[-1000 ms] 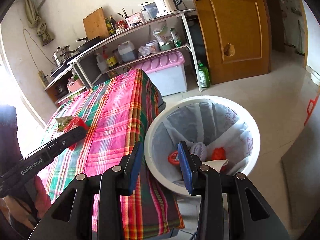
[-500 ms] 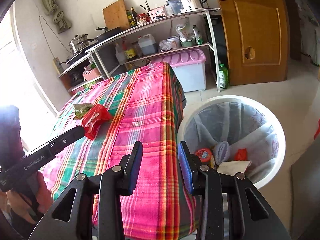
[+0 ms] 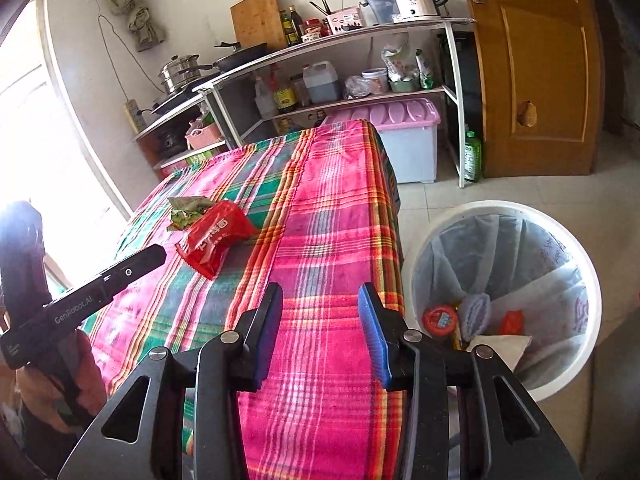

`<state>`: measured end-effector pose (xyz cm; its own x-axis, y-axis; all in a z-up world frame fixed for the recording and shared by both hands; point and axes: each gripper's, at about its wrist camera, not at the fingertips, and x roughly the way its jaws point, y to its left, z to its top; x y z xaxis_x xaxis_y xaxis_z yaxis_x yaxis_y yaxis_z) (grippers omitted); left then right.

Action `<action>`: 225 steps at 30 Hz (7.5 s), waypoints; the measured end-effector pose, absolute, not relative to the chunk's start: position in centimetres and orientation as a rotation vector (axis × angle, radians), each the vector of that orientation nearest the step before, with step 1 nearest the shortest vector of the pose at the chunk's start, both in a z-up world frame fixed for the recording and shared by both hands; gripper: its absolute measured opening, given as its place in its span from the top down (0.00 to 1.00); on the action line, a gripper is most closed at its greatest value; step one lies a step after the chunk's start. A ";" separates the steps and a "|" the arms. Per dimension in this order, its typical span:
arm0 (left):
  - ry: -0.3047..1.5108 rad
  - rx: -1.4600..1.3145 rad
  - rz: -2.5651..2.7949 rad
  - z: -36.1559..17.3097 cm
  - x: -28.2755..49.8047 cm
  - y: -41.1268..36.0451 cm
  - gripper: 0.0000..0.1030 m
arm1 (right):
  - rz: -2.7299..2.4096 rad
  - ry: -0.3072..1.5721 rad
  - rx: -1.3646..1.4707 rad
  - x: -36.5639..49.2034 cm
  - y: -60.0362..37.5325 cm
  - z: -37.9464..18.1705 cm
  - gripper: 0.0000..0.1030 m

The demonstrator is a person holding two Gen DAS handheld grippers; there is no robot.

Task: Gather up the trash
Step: 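Grasp the red snack bag with the left tool and lift it, then grasp the yellow snack bag with the right tool while the left tool holds the red bag, then carry the red bag and yellow snack bag toward the white bin, then open both tools over the bin to drop the red and yellow bags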

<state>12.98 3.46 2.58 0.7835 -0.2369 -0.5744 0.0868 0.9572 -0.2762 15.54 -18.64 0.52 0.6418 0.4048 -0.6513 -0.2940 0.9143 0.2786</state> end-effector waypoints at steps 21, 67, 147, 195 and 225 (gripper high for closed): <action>0.695 -0.212 -0.121 0.9 18.5 6.9 0.58 | 0.447 0.822 0.123 18.2 -15.1 -1.0 0.60; 0.694 -0.172 -0.228 1.7 16.9 3.2 0.81 | 0.437 0.835 0.161 19.3 -16.3 -1.4 0.60; 0.640 -0.215 -0.251 3.5 12.2 3.1 0.81 | 0.424 0.778 0.085 17.5 -14.1 1.9 0.70; 0.870 -0.092 -0.588 -1.0 21.1 -18.4 0.80 | 0.100 0.857 0.298 18.4 -32.9 -3.9 0.69; 0.723 -0.146 -0.517 3.7 16.7 -12.6 0.75 | 0.179 0.742 0.207 15.0 -28.7 1.2 0.61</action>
<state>16.70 -12.56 3.73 0.6310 -0.4989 -0.5941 0.4002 0.8654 -0.3016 15.00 -28.72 1.18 0.7238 0.2340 -0.6492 -0.0882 0.9644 0.2492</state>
